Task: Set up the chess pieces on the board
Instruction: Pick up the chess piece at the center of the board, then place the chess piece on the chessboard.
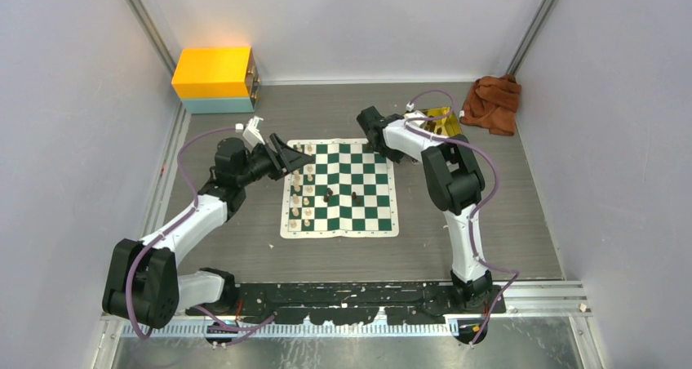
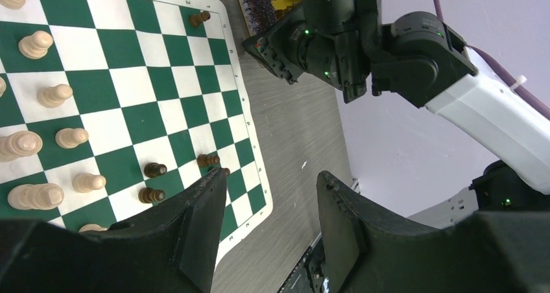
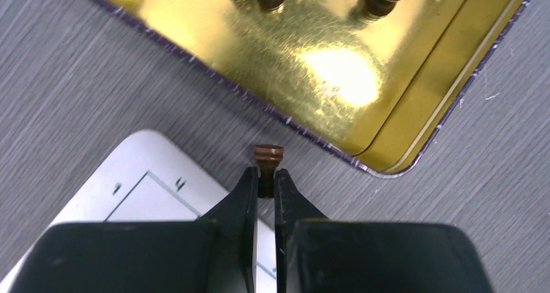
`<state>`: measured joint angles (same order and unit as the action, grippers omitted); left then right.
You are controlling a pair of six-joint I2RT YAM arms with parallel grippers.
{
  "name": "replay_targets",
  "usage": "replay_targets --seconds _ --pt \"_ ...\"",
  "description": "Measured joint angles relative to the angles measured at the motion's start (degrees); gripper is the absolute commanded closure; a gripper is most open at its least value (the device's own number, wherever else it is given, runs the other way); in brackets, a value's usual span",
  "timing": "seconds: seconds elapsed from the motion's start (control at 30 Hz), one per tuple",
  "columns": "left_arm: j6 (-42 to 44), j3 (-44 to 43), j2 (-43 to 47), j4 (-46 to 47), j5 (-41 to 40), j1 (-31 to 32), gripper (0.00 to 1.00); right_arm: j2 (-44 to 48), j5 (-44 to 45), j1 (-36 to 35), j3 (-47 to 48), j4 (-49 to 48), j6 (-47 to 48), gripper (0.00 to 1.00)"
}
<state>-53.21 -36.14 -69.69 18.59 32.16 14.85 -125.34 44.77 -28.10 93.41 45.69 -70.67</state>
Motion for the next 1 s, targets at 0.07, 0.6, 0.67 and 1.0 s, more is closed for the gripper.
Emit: replay_targets --seconds 0.07,0.6,0.67,1.0 --pt "-0.1 0.0 0.0 0.0 0.0 0.0 0.46 1.4 -0.9 -0.5 -1.1 -1.8 2.1 0.99" --pt "-0.1 0.0 2.3 -1.1 0.0 0.0 0.46 16.9 -20.4 -2.1 -14.0 -14.0 -0.7 0.99" --pt "-0.1 0.0 3.3 -1.7 0.0 0.0 0.46 17.3 -24.1 -2.1 -16.3 -16.3 -4.2 0.99" --pt "1.0 0.0 7.1 -4.7 -0.2 0.0 0.46 17.3 -39.3 -2.1 -21.4 -27.1 -21.1 0.99"
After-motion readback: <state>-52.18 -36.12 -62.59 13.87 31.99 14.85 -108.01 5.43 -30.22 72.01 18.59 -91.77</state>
